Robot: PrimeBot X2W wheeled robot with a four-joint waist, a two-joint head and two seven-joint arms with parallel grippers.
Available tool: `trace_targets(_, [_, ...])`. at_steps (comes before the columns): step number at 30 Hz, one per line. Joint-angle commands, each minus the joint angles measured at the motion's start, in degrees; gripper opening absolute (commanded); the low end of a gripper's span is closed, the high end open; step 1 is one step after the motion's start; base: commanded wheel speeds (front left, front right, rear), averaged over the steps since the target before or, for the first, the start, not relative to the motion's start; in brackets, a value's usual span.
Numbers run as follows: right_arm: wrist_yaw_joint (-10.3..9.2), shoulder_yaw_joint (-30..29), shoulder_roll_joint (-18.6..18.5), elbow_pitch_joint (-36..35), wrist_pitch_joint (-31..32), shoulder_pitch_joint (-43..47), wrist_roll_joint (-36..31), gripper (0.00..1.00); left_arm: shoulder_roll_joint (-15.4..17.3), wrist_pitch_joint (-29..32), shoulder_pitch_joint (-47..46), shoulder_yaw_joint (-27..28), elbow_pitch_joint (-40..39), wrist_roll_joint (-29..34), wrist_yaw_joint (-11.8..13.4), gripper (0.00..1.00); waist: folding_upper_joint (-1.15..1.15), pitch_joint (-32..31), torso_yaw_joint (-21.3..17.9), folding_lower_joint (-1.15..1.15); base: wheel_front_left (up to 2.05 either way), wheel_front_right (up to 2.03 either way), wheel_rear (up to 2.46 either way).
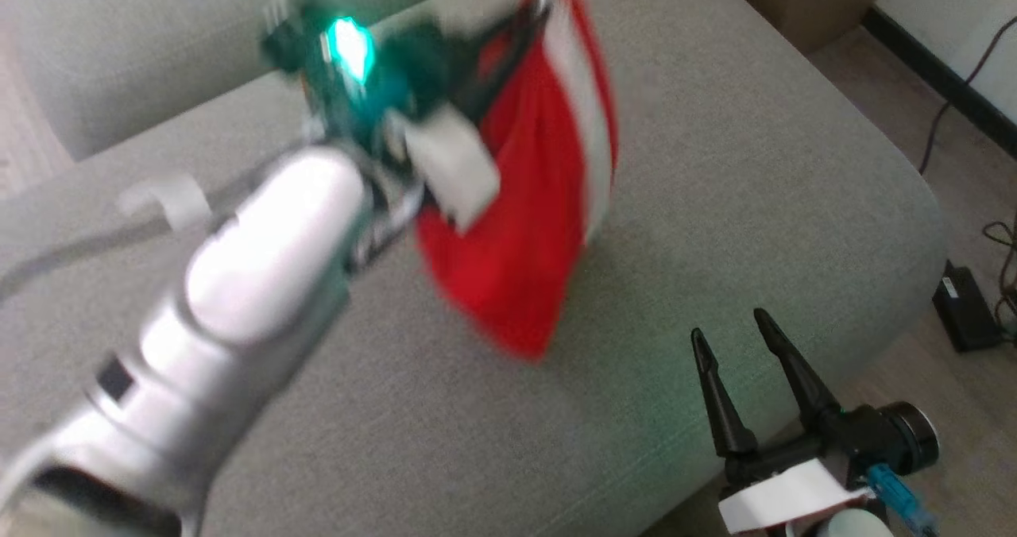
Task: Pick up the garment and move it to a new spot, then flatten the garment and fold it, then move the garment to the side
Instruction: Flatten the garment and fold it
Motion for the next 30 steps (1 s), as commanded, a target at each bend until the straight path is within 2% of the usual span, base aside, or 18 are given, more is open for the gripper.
trace_targets(1, [-0.04, 1.4, -0.3, -1.4, -0.3, -1.6, 0.1, 1.0, 1.5, 0.2, -4.7, 2.0, -2.3, -0.5, 0.1, 0.0, 0.0, -0.9, 0.3, 0.0, 0.0, 0.0, 0.0])
trace_targets(5, [-0.04, 1.4, -0.3, -1.2, -0.3, -1.0, -0.2, 1.0, 2.6, 0.9, -11.2, 3.9, -1.9, -2.0, 0.1, 0.0, 0.0, -2.9, 1.4, 0.0, 0.0, 0.0, 0.0])
trace_targets(8, [-0.04, 1.1, -0.3, -1.3, -0.3, -0.4, -0.5, 1.0, 3.8, 1.7, -10.4, 4.9, -1.3, -4.2, 0.1, 0.0, 0.0, -3.9, 2.7, 0.0, 0.0, 0.0, 0.0])
trace_targets(13, [-0.04, 0.7, -0.3, -1.6, -0.3, 0.0, -0.1, 1.0, 7.4, 2.3, 4.4, 5.7, -1.6, -10.2, 1.4, 0.0, 0.0, -3.4, 7.2, 0.0, 0.0, 0.0, 0.0])
trace_targets(20, [-0.04, -2.8, -0.3, -2.1, -0.3, -1.3, 5.5, 1.0, 11.8, -2.7, 21.9, 8.0, -4.3, -14.0, 5.5, 0.0, 0.0, -0.7, 13.9, 0.0, 0.0, 0.0, 0.0])
trace_targets(25, [-0.04, -2.3, -0.3, 1.3, -0.3, -3.7, 10.8, 1.0, 14.9, -5.7, 28.1, 10.0, -5.6, -15.1, 7.1, 0.0, 0.0, 0.8, 18.9, 0.0, 0.0, 0.0, 0.0])
trace_targets(30, [-0.04, 0.5, -0.7, 7.8, -0.3, -8.0, 14.2, 1.0, 16.8, -8.1, 29.6, 11.1, -5.0, -14.7, 7.5, 0.0, 0.0, 2.1, 22.5, 0.0, 0.0, 0.0, 0.0])
